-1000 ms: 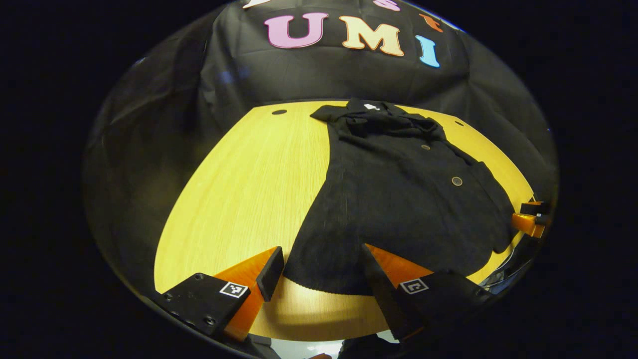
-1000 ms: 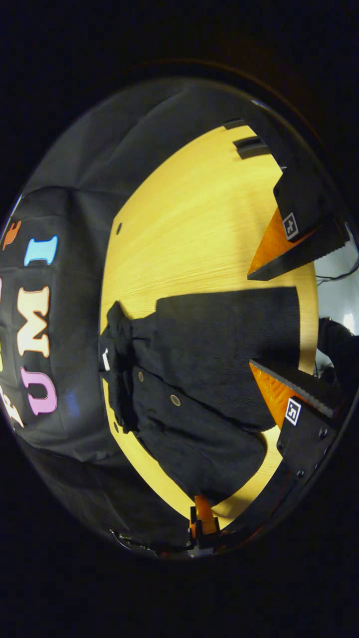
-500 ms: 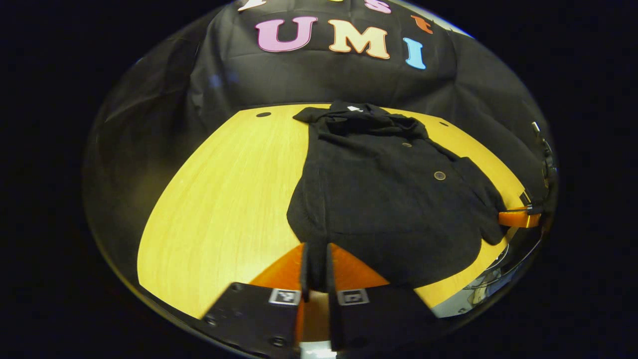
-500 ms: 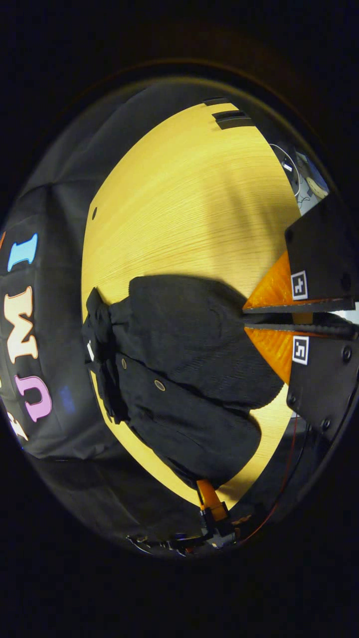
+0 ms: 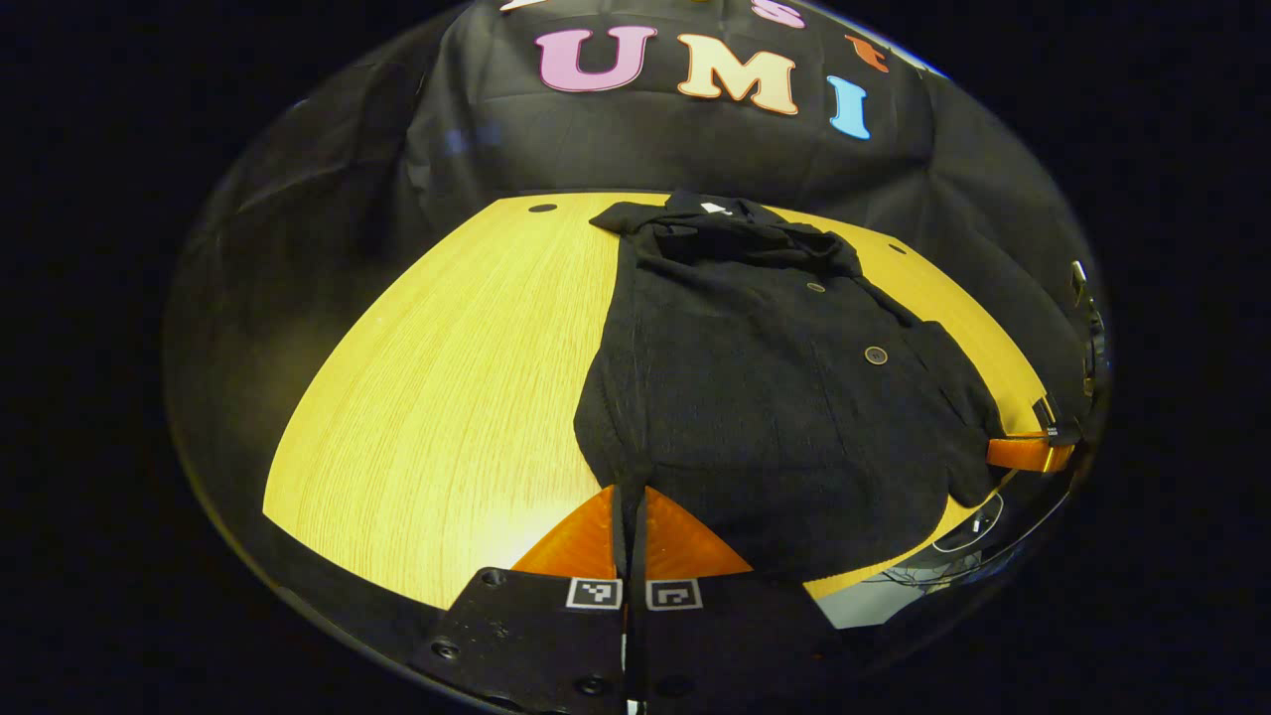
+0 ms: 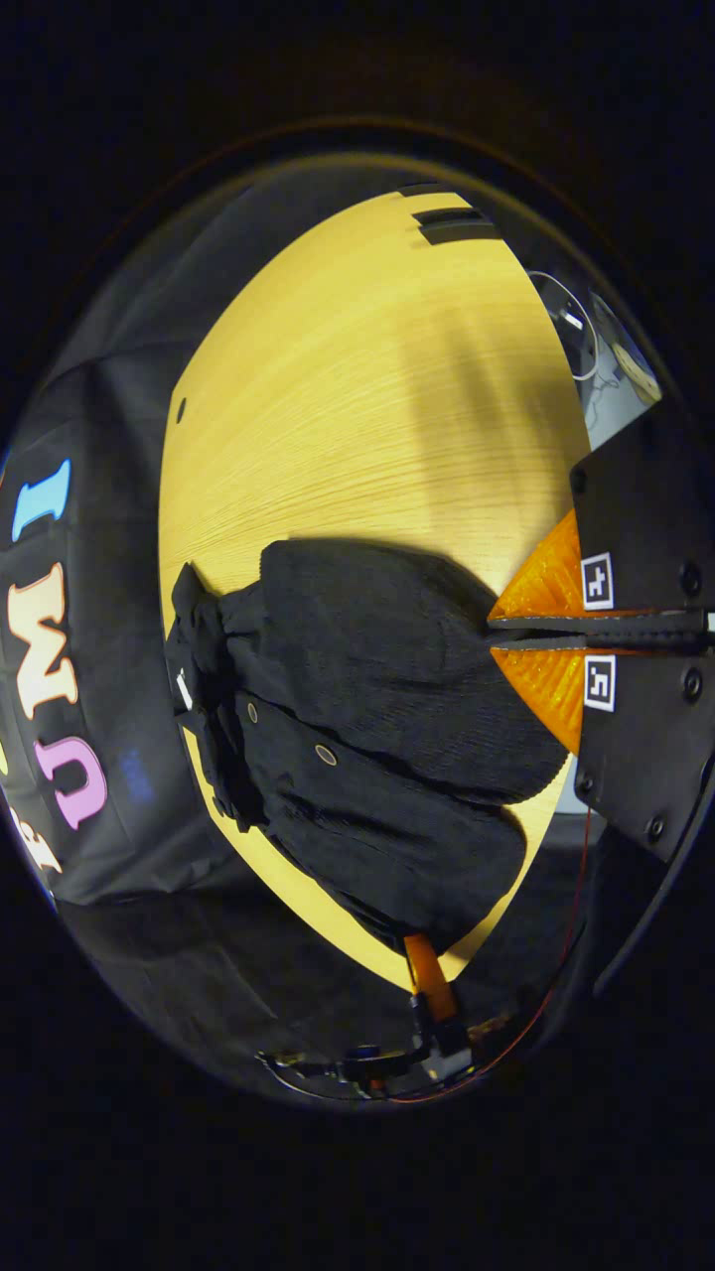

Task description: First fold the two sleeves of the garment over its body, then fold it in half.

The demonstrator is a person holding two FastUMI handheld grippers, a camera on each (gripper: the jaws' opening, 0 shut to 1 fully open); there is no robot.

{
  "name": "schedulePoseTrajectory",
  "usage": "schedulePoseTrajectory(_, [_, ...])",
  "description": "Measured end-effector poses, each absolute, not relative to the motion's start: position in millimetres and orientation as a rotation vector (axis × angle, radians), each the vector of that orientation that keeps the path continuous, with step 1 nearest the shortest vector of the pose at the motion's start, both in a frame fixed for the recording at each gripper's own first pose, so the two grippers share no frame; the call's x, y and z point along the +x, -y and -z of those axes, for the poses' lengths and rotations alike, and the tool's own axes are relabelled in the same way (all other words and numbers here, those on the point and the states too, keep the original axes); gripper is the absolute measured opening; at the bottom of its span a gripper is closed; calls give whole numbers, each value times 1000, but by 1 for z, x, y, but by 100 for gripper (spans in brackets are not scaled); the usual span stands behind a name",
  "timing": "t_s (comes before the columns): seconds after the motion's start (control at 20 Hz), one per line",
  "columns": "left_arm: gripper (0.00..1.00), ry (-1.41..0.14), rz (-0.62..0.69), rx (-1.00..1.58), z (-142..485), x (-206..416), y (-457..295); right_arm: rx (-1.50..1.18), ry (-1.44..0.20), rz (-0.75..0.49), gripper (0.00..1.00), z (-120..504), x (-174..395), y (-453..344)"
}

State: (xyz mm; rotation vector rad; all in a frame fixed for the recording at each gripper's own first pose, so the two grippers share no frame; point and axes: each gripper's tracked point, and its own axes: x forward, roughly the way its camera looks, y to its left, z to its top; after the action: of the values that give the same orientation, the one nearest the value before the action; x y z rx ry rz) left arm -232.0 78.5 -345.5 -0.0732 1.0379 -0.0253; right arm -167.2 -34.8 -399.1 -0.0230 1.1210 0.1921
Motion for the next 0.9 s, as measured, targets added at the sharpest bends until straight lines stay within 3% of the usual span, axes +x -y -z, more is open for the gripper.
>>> schedulePoseTrajectory(0.4, [0,-995,-30,-109,297,-231,-66,43,-1007,-295,3,344,-157,43])
schedulePoseTrajectory(0.9, [0,-733,-48,-145,226,-111,-60,43,-769,-392,2,270,-49,9])
